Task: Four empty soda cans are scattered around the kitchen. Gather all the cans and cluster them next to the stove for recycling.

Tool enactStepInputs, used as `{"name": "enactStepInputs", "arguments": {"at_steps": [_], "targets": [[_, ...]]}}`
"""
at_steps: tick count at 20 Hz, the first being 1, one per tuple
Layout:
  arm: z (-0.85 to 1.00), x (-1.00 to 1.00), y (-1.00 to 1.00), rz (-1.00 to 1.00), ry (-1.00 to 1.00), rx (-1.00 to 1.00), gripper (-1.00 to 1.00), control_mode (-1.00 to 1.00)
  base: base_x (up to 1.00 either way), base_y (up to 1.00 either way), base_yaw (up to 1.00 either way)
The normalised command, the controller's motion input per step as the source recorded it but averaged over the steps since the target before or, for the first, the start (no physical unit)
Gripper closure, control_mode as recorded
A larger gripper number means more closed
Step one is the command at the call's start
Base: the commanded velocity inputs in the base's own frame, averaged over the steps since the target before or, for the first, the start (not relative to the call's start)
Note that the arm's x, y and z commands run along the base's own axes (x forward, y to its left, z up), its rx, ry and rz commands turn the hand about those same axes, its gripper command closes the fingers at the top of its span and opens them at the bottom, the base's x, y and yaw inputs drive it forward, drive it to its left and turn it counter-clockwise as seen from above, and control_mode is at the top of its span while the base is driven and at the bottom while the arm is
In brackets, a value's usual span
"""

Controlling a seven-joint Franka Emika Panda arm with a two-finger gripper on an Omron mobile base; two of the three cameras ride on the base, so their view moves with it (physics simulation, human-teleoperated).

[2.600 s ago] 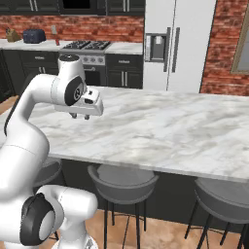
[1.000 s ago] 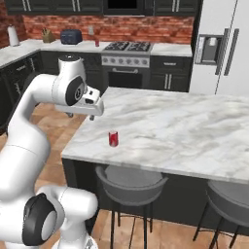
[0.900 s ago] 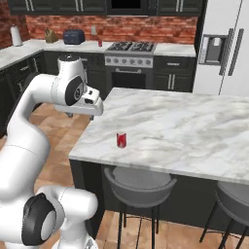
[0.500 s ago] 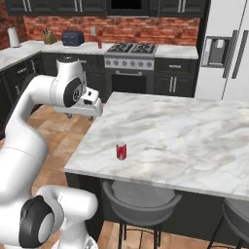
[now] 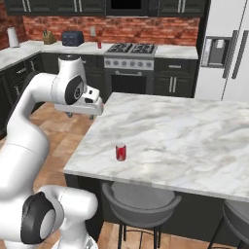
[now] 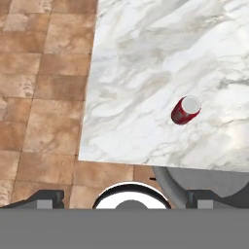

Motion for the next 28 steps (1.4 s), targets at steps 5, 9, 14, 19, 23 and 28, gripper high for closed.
{"name": "enactStepInputs", "arguments": {"at_steps": [5,9,14,19,23,28], "targets": [[0.00,0.00,0.00,0.00,0.00,0.00,-1.00,1.00,0.00,0.00,0.00],[0.00,0.00,0.00,0.00,0.00,0.00,-1.00,1.00,0.00,0.00,0.00],[0.00,0.00,0.00,0.00,0.00,0.00,-1.00,1.00,0.00,0.00,0.00],[0.00,0.04,-0.03,0.00,0.00,0.00,-1.00,-1.00,0.00,0.00,0.00],[-0.04,0.36,-0.27,0.00,0.00,0.00,-1.00,-1.00,0.00,0.00,0.00],[-0.18,0.48,-0.33,0.00,0.01,0.00,-1.00,-1.00,0.00,0.00,0.00]]}}
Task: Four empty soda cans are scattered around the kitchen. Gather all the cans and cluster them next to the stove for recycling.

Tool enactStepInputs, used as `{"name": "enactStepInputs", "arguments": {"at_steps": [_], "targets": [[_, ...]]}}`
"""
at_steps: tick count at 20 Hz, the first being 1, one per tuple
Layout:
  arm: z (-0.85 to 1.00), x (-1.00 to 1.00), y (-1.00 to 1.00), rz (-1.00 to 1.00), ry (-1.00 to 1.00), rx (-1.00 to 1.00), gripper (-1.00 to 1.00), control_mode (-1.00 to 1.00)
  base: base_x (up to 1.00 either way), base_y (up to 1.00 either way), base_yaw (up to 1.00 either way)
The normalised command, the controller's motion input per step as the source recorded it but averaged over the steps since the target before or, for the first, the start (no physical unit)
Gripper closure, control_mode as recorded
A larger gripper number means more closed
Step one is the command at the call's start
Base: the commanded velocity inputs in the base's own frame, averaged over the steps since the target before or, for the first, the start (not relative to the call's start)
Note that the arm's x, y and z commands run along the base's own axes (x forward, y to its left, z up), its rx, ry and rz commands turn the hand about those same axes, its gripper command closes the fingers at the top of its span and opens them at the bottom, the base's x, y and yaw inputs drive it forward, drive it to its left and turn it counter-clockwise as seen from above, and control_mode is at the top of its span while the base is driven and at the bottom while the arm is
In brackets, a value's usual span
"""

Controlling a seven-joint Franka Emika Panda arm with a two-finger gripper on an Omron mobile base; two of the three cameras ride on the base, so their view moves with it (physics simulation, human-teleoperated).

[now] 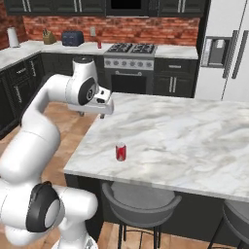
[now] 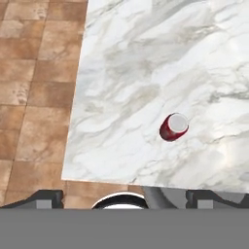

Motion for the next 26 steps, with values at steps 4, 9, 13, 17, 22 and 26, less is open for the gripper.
{"name": "enactStepInputs", "arguments": {"at_steps": [4,9,13,17,22,26], "targets": [[-0.30,0.43,-0.48,0.00,0.01,0.00,-1.00,-1.00,0.00,0.00,0.00],[-0.38,0.26,-0.59,0.00,0.00,0.00,-1.00,-1.00,0.00,0.00,0.00],[-0.35,0.19,-0.46,0.00,0.07,0.00,-1.00,-1.00,0.00,0.00,0.00],[-0.33,0.17,-0.38,0.00,0.12,0.00,-1.00,-1.00,0.00,0.00,0.00],[-0.26,0.12,-0.17,0.00,0.15,0.00,-1.00,-1.00,0.00,0.00,0.00],[-0.20,0.10,0.00,0.00,0.11,0.00,-1.00,-1.00,0.00,0.00,0.00]]}}
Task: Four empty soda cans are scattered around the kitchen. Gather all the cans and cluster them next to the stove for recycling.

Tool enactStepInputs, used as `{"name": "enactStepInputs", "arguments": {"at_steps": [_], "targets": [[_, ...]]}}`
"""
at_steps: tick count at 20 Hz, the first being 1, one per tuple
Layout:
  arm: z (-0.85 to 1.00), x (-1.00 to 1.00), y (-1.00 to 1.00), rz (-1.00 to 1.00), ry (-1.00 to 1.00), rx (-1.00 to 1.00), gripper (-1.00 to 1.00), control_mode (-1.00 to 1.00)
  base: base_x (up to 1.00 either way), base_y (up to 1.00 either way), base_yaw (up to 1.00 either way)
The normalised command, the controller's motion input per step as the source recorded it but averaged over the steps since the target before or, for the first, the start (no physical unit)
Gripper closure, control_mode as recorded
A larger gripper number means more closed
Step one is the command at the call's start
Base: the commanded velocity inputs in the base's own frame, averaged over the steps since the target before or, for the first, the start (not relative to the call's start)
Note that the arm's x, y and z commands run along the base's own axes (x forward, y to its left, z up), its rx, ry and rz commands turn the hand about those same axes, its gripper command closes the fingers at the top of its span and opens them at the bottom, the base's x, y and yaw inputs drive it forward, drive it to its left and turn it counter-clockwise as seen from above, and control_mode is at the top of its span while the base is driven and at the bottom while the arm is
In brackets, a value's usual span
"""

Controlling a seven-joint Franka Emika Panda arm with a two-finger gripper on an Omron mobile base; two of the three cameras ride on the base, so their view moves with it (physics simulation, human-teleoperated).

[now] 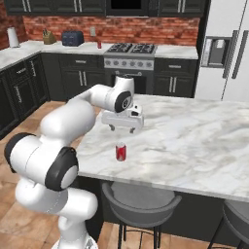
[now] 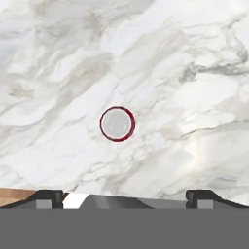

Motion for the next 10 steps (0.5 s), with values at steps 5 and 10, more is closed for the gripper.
{"name": "enactStepInputs", "arguments": {"at_steps": [5,10], "targets": [[-0.30,0.05,0.00,0.00,0.03,0.00,-1.00,-1.00,0.00,0.00,0.00],[-0.40,0.05,0.00,0.00,0.00,0.00,-1.00,-1.00,0.00,0.00,0.00]]}}
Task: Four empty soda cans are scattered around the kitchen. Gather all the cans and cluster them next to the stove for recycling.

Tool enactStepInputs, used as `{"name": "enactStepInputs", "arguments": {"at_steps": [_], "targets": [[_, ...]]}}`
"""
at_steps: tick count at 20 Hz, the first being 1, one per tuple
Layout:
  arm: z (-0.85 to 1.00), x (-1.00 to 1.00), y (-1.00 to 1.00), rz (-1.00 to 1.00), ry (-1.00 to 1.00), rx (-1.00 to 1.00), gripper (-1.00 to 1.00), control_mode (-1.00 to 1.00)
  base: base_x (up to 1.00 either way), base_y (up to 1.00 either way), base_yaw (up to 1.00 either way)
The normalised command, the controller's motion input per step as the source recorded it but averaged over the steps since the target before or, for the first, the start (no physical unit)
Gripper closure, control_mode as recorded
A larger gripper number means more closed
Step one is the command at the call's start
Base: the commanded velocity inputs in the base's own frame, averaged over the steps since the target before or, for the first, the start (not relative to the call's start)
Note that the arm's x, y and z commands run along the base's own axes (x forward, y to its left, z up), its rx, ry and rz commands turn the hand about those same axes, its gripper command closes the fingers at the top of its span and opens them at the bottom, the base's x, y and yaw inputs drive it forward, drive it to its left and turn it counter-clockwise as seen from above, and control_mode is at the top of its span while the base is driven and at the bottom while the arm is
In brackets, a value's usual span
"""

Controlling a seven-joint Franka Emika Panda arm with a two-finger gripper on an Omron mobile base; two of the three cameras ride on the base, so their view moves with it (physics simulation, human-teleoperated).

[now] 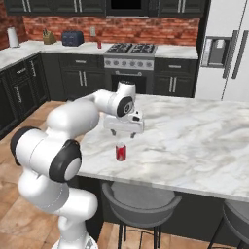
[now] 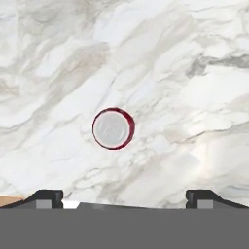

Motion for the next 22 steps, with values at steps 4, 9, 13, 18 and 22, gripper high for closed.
{"name": "enactStepInputs", "arguments": {"at_steps": [4,9,13,18,22], "targets": [[-0.35,0.07,0.02,0.00,0.00,0.00,-1.00,-1.00,0.00,0.00,0.00],[-0.33,0.05,0.05,0.00,0.00,0.00,-1.00,-1.00,0.00,0.00,0.00],[-0.34,0.05,0.09,0.00,0.00,0.00,-1.00,-1.00,0.00,0.00,0.00],[-0.28,0.14,0.05,0.00,0.00,0.00,-1.00,-1.00,0.00,0.00,0.00],[-0.15,0.16,0.00,0.00,0.00,0.00,-1.00,-1.00,0.00,0.00,0.00]]}}
